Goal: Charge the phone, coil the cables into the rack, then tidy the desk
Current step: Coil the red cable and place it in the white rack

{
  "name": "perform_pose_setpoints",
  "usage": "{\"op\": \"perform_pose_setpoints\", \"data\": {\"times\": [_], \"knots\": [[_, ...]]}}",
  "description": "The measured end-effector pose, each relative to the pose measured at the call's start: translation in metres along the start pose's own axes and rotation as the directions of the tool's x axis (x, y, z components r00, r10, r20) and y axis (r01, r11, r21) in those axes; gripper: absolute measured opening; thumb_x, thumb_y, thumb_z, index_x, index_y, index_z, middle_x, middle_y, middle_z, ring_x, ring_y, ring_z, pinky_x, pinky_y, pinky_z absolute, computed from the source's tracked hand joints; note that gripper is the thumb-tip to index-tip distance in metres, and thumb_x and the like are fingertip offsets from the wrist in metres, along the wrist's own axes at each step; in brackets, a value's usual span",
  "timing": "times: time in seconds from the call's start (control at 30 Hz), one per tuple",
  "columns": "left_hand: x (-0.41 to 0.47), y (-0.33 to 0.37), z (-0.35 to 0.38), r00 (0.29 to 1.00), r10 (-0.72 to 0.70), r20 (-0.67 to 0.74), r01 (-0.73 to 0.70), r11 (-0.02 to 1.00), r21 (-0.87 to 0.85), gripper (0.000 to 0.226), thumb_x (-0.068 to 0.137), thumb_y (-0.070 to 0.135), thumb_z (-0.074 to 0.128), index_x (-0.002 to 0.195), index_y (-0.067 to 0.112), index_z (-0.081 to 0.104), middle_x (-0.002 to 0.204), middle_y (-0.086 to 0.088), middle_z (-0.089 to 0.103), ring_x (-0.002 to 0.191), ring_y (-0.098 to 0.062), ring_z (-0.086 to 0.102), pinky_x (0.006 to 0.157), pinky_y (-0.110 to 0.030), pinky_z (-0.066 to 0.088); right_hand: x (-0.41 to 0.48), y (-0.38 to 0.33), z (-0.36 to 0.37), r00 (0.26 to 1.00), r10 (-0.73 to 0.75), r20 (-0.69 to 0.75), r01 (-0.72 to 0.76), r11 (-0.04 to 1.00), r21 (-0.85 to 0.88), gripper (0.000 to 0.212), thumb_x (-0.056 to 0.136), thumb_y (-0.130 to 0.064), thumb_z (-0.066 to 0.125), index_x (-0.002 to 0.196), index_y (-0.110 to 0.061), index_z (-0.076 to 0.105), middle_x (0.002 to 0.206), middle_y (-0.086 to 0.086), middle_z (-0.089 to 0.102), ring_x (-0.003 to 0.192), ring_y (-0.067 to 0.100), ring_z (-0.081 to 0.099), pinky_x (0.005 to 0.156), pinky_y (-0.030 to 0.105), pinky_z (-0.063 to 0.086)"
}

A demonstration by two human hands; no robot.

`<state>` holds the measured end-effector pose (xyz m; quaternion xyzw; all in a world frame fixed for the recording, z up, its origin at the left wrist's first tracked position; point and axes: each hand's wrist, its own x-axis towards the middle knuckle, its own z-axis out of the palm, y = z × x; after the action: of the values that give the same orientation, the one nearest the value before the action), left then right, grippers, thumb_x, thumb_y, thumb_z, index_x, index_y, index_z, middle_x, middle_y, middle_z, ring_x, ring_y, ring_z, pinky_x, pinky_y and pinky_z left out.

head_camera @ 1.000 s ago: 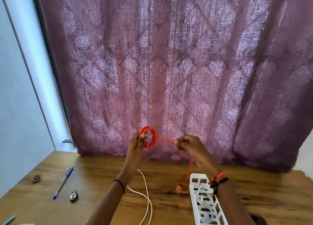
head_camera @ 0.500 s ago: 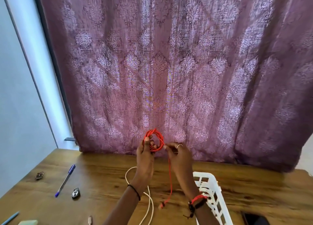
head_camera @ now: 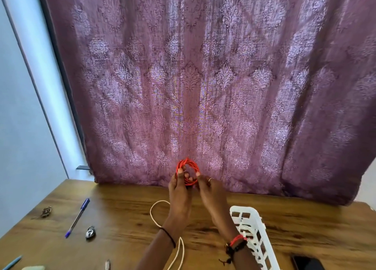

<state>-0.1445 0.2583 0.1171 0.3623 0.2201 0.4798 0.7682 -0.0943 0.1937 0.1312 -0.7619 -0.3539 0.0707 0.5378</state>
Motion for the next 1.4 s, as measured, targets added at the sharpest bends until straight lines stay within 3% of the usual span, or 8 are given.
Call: {"op": "perform_pose_setpoints", "data": {"times": [0.27,0.5,0.77,0.9,1.07,1.17,1.27,1.4], "knots": [[-0.012,-0.003,-0.002,0.995,-0.05,0.082,0.043,0.995,0.089,0.033,0.093,0.023,0.046,0.106,-0.005,0.059,0.09,-0.016,0.064,0.079,-0.02,0.062,0.065,-0.023,0.052,0.01,0.001,0.003,0.962,0.257,0.088,-0.271,0.91,0.315,0.026,0.087,-0.026,0.063,0.072,-0.004,0.067,0.067,0.013,0.064,0.062,0.025,0.061,0.07,0.045,0.055],[-0.009,-0.006,-0.007,0.985,0.072,0.159,-0.135,0.892,0.431,0.052,0.086,0.044,0.059,0.094,-0.007,0.059,0.086,-0.017,0.065,0.083,-0.024,0.058,0.081,-0.043,0.048,0.012,0.006,0.006,0.941,0.335,0.034,-0.318,0.848,0.423,0.023,0.091,-0.009,0.054,0.069,-0.009,0.061,0.066,0.01,0.058,0.061,0.022,0.054,0.054,0.028,0.044],[0.004,-0.015,-0.023,0.99,0.083,0.116,-0.142,0.654,0.743,0.013,0.093,0.015,0.053,0.083,0.008,0.052,0.097,-0.014,0.049,0.095,-0.027,0.047,0.092,-0.038,0.037,0.012,0.012,0.002,0.958,0.286,0.012,-0.262,0.857,0.444,0.023,0.09,-0.01,0.056,0.071,-0.018,0.066,0.072,0.004,0.065,0.073,0.017,0.057,0.072,0.035,0.046],[0.019,-0.026,-0.028,0.996,0.048,0.08,-0.091,0.69,0.718,0.043,0.082,0.039,0.047,0.094,-0.001,0.058,0.105,-0.023,0.057,0.1,-0.034,0.056,0.094,-0.048,0.044,0.008,0.012,0.002,0.972,0.229,0.044,-0.211,0.784,0.584,0.02,0.088,-0.004,0.058,0.074,-0.016,0.069,0.068,-0.003,0.07,0.07,0.011,0.061,0.072,0.028,0.048],[0.011,-0.013,-0.023,0.991,-0.029,0.132,-0.056,0.799,0.599,0.018,0.098,0.012,0.045,0.09,0.003,0.059,0.076,-0.005,0.065,0.068,-0.009,0.056,0.057,-0.016,0.043,0.014,0.01,-0.006,0.948,0.229,0.221,-0.314,0.569,0.76,0.024,0.086,0.008,0.048,0.08,-0.012,0.059,0.056,-0.006,0.067,0.05,0.001,0.06,0.051,0.016,0.045],[0.009,-0.008,-0.019,0.973,-0.034,0.23,-0.101,0.83,0.548,0.021,0.095,-0.003,0.041,0.086,0.003,0.059,0.05,0.013,0.063,0.051,0.009,0.055,0.053,-0.006,0.041,0.016,0.007,-0.01,0.929,0.229,0.292,-0.368,0.476,0.799,0.029,0.08,0.014,0.046,0.086,-0.013,0.056,0.058,-0.006,0.066,0.043,0.003,0.054,0.043,0.013,0.044],[0.011,-0.007,-0.022,0.966,-0.011,0.257,-0.126,0.851,0.51,0.024,0.093,-0.004,0.044,0.081,0.007,0.062,0.052,0.013,0.065,0.053,0.008,0.057,0.057,-0.009,0.043,0.016,0.009,-0.011,0.955,0.187,0.231,-0.296,0.658,0.693,0.046,0.061,0.017,0.061,0.091,-0.018,0.057,0.077,-0.001,0.068,0.061,0.006,0.06,0.052,0.017,0.047],[0.017,-0.011,-0.033,0.981,-0.024,0.195,-0.08,0.858,0.507,0.025,0.092,0.0,0.049,0.077,0.013,0.064,0.057,0.01,0.067,0.055,0.002,0.058,0.057,-0.018,0.047,0.016,0.018,-0.007,0.994,0.058,0.087,-0.085,0.938,0.337,0.045,0.077,0.008,0.066,0.107,-0.024,0.052,0.093,-0.004,0.067,0.084,0.011,0.065,0.067,0.019,0.054]]}}
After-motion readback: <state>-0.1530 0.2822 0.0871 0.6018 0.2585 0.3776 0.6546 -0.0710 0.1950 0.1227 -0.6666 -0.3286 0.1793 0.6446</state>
